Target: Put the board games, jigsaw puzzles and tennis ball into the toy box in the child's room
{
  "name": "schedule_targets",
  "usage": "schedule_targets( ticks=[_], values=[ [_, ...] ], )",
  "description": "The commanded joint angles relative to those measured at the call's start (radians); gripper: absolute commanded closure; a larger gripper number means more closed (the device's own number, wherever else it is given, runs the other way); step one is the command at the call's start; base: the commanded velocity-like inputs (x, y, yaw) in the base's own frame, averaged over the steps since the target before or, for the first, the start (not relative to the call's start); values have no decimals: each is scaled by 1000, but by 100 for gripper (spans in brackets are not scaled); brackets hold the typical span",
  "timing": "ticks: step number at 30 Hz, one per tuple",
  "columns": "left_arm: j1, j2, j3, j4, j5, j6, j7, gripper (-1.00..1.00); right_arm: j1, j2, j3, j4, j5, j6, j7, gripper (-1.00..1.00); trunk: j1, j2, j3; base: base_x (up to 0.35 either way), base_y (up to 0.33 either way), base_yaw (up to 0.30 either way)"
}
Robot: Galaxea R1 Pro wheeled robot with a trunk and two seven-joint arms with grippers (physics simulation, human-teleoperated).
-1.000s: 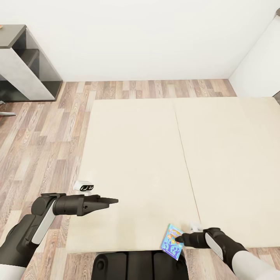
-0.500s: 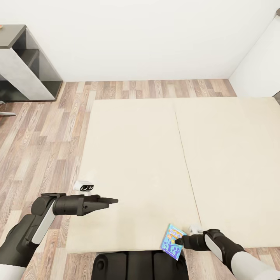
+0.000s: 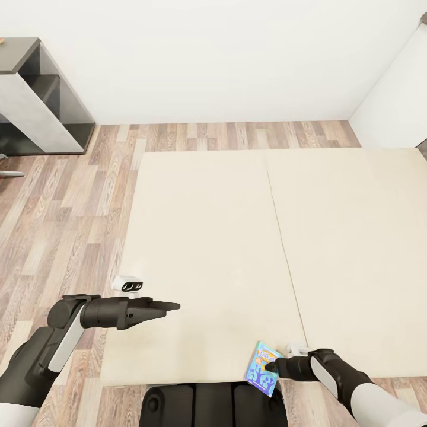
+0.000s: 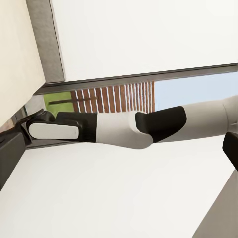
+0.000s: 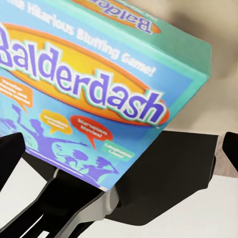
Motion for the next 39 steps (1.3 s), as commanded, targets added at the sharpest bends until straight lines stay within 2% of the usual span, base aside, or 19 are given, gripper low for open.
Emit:
schedule_targets(
  ticks=[1,19,32,39],
  values=[
    [-1,1,-2,0,3,11,-2,-100,0,-1,4,-2,-3,3,1,-100,1,-2,-1,0,0,0],
    [-1,1,-2,1,3,11,0,-100,-2,5,4,-43,-3,6,6,-100,1,-2,-1,0,0,0],
    [-1,1,-2,1,4,11,-1,-100,-9,26,0,-58,-4,12,7,-100,1,-2,-1,0,0,0],
    [-1,1,-2,1,4,11,-2,-100,-10,29,-1,-58,-5,13,7,-100,1,-2,-1,0,0,0]
  ],
)
